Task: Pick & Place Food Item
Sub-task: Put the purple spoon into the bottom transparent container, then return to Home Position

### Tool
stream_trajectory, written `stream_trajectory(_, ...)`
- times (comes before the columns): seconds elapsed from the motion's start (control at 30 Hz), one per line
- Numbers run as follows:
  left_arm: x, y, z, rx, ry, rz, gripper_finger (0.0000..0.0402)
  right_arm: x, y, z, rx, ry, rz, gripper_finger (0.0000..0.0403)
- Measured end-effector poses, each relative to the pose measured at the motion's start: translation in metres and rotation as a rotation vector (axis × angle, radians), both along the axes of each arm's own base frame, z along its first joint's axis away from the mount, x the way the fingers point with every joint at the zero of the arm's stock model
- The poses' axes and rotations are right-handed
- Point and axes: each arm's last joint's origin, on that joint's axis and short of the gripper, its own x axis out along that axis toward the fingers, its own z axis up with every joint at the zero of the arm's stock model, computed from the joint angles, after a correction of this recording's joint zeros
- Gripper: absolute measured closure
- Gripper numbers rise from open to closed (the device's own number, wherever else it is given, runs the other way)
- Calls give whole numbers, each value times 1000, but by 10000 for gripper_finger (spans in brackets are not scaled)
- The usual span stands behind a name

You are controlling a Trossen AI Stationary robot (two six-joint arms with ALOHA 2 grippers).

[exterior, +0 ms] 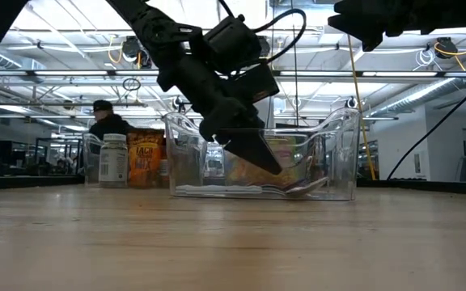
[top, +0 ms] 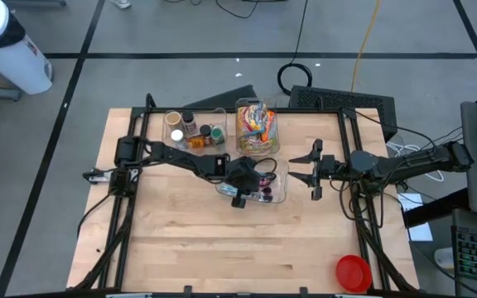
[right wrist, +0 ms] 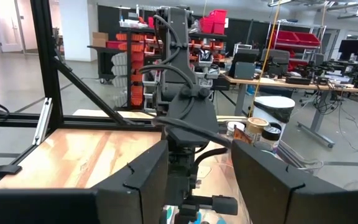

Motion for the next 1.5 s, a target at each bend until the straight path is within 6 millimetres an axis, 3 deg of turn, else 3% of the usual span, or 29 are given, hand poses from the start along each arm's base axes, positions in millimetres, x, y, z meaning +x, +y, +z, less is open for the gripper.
stream_trajectory(0.37,-2,3,12,69,-21,124,267,0,0,0,0,2,0,234)
stream_trajectory(0.43,-6,3,26,52,-36,147,257,0,0,0,-1,5,0,234)
stream_trajectory(0.57,-19,3,74,1,-132,185,248,0,0,-1,-3,8,0,234)
stream_trajectory(0.77,-58,-3,141,-117,-208,141,256,0,0,-1,1,8,0,234)
stream_trajectory(0.9,-84,-7,165,-196,-238,31,264,0,0,-1,2,8,0,234)
stream_trajectory(1.07,-125,-12,173,-236,-266,-60,273,0,0,-1,2,8,3,234)
stream_trajectory(1.2,-162,-11,170,-229,-309,-15,274,0,0,-1,2,8,2,234)
stream_trajectory(1.5,-252,0,141,-140,-470,392,275,0,0,-1,2,7,2,234)
